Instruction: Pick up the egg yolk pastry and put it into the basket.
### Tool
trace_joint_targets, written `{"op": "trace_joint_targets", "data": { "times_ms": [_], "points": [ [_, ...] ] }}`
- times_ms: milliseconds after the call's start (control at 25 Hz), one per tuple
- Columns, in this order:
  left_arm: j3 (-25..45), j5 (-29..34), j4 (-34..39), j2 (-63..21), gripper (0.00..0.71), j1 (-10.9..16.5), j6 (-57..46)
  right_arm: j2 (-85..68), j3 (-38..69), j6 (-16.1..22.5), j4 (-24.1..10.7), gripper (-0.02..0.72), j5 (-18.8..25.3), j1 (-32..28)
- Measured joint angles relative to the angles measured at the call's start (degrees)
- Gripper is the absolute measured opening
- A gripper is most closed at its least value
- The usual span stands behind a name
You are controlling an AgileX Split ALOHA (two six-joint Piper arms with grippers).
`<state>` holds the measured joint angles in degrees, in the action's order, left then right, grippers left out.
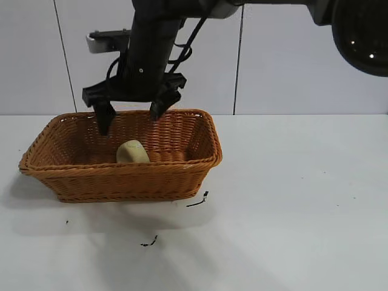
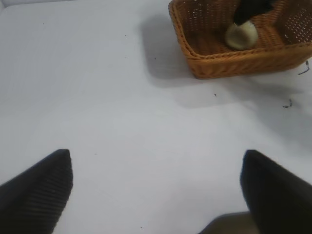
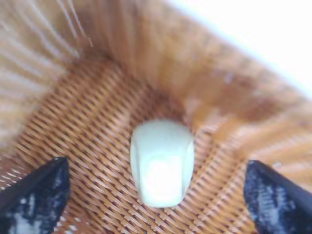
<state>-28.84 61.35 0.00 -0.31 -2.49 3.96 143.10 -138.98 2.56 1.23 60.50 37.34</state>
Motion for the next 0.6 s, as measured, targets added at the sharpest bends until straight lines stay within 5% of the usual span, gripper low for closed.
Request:
{"op": "trace_joint_targets", "data": {
  "times_ms": [200,600],
  "points": [
    [0.00,0.00,0.00,0.00,0.696,0.00,0.00,0.00,-8.46,0.26,-1.23,0.693,6.04,-1.05],
    [0.00,0.00,0.00,0.00,0.696,0.00,0.00,-0.02,-9.99,0.25,-2.22,0.693,7.59,-15.10]
  ]
}}
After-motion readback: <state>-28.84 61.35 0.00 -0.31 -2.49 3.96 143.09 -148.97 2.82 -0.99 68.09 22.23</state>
